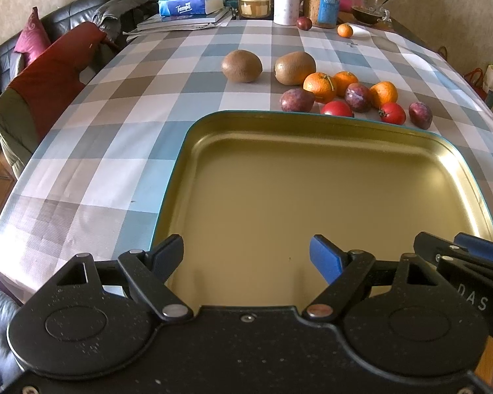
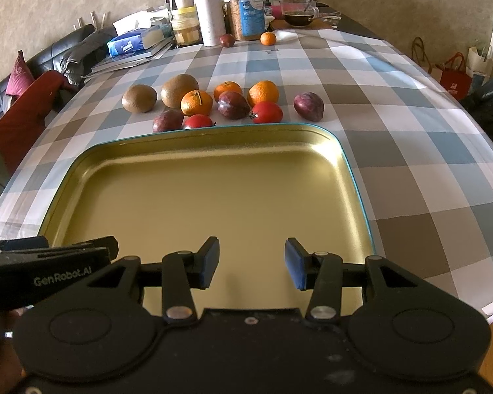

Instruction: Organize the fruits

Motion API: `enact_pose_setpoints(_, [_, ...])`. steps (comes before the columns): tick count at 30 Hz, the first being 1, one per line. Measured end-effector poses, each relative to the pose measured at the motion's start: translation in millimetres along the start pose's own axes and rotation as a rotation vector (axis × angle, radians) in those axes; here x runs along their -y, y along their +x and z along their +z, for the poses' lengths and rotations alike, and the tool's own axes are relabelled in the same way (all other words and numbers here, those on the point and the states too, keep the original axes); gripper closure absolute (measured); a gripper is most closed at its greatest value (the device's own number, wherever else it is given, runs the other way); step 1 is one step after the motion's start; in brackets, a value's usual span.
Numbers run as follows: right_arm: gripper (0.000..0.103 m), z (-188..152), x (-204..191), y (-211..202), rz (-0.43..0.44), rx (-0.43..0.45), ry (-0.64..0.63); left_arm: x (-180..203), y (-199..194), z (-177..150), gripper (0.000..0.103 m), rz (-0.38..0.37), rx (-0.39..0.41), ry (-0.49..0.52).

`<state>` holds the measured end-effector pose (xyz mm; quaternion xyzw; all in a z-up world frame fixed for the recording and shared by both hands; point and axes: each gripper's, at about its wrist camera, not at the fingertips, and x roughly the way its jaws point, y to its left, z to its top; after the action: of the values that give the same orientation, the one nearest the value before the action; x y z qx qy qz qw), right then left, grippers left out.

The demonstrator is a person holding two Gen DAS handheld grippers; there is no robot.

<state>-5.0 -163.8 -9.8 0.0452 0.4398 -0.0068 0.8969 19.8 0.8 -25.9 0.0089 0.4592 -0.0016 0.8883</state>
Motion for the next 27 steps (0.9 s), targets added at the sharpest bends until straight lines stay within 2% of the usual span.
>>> enact_pose_setpoints(9, [0.055, 4, -2, 0, 0.011, -0.011, -0.009, -2, -2, 8, 0.019, 0.018, 0.004, 0.004])
enact_pose_setpoints(14, [0.055, 13, 0, 4, 0.022, -0.023, -0.006, -9, -2, 21, 0.018, -0.013, 0.009, 0.018])
enact_pose_setpoints(23, [0.055, 49, 12, 5, 0.021, 0.021, -0.007, -17, -7, 55, 0.018, 0.001, 0.108, 0.028])
enact_pose_setpoints(27, [0.055, 69, 17, 11, -0.004, 0.059, -0.013, -22, -1, 74, 0.018, -0.009, 0.128, 0.038])
